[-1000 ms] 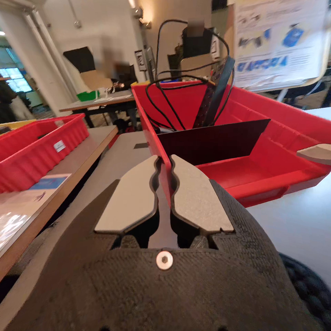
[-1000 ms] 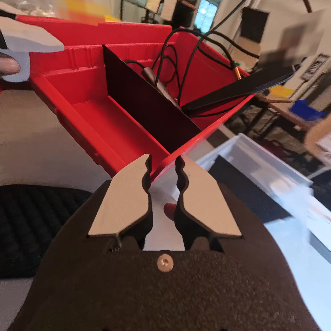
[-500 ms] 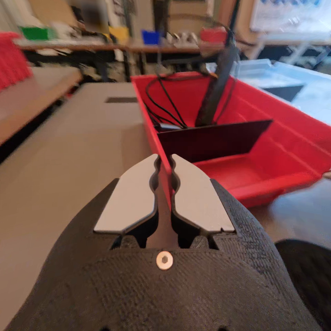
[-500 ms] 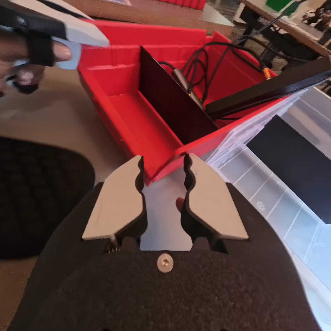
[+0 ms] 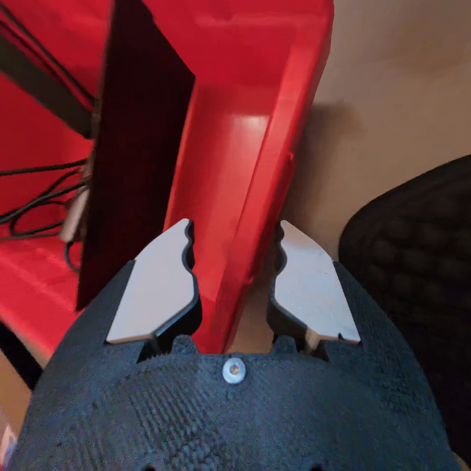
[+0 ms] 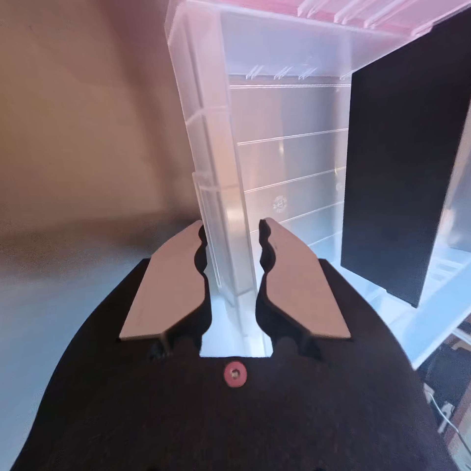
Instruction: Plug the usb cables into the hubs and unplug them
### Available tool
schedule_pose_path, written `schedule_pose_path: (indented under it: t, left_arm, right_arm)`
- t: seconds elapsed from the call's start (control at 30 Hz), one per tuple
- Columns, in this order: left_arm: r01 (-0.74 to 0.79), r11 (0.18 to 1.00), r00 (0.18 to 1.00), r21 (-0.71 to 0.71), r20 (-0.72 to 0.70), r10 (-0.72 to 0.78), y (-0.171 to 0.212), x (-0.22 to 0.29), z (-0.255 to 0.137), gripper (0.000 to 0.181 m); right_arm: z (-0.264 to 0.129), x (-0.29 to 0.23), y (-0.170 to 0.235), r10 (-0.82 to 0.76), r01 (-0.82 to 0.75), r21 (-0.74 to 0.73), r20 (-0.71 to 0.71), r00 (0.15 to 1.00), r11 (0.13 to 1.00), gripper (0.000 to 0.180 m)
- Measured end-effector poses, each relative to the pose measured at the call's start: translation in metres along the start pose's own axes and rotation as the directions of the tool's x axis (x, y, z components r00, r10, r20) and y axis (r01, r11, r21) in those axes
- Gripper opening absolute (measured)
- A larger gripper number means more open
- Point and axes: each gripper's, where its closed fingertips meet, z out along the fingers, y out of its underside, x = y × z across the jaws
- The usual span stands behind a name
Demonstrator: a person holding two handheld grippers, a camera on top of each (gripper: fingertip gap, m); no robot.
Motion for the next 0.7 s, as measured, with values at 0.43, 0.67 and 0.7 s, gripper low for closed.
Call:
schedule_pose_path:
  t: [0.43, 0.67, 0.7]
  left_arm:
    - [-0.053, 0.995, 0.999, 0.079, 0.014, 0.052, -0.035, 0.026, 0.025, 0.035]
    - [-0.108, 0.986, 0.994, 0.129, 0.020, 0.106, -0.057, 0.006, 0.043, 0.036]
    - [-0.088, 0.987, 0.996, 0.133, 0.038, 0.083, -0.059, -0.003, 0.047, 0.040]
  right_arm:
    - [-0.107, -0.109, 0.149, 0.290, -0.321, -0.096, -0.244, 0.925, 0.942, 0.033]
    - [-0.102, -0.056, 0.219, 0.266, -0.328, -0.131, -0.350, 0.898, 0.936, 0.032]
    - [-0.098, -0.041, 0.226, 0.239, -0.308, -0.134, -0.379, 0.894, 0.942, 0.032]
